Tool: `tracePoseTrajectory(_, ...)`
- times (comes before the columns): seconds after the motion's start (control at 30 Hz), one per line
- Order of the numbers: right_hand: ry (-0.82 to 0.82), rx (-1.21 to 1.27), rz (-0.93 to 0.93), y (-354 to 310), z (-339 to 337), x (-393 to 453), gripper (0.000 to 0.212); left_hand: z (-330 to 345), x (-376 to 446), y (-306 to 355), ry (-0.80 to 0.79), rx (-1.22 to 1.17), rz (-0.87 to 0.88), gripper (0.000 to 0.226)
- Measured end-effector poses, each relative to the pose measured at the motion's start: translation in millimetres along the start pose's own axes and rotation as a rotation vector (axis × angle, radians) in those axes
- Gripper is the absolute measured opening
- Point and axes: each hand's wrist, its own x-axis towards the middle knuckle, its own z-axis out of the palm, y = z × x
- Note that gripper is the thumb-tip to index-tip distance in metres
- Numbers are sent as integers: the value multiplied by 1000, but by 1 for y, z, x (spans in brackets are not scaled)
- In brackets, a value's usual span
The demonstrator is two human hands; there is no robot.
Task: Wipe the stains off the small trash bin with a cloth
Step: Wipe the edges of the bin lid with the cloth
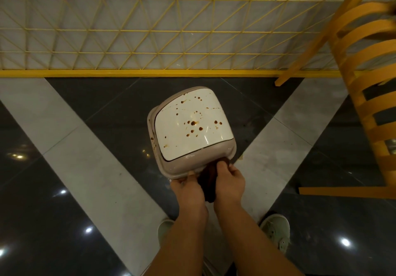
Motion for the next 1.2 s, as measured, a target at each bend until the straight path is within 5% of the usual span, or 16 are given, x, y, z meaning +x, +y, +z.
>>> tracePoseTrajectory(0.2,-87,-170,-15,-9,-4,3,17,-8,-2,2,-92,12,-37,33)
tracePoseTrajectory(0.4,-131,-285,-2,-52,-29,33,12,-23,-4,14,-3,83,-6,26)
tracePoseTrajectory(0.63,-54,-182,-57,-24,-32,18,8,-21,-8,11,-39,149,-49,6)
tracePoseTrajectory(0.83,-164,-243,11,12,-33,-7,20,-18,-6,15,-23,257,-15,22)
tracePoseTrajectory(1.03,-67,-163,-59,-34,-37,32,17,-17,-5,17,-38,276,-13,25)
tracePoseTrajectory(1.2,-66,-103,6,8,-25,-5,23,-18,-10,19,-42,311,-17,28)
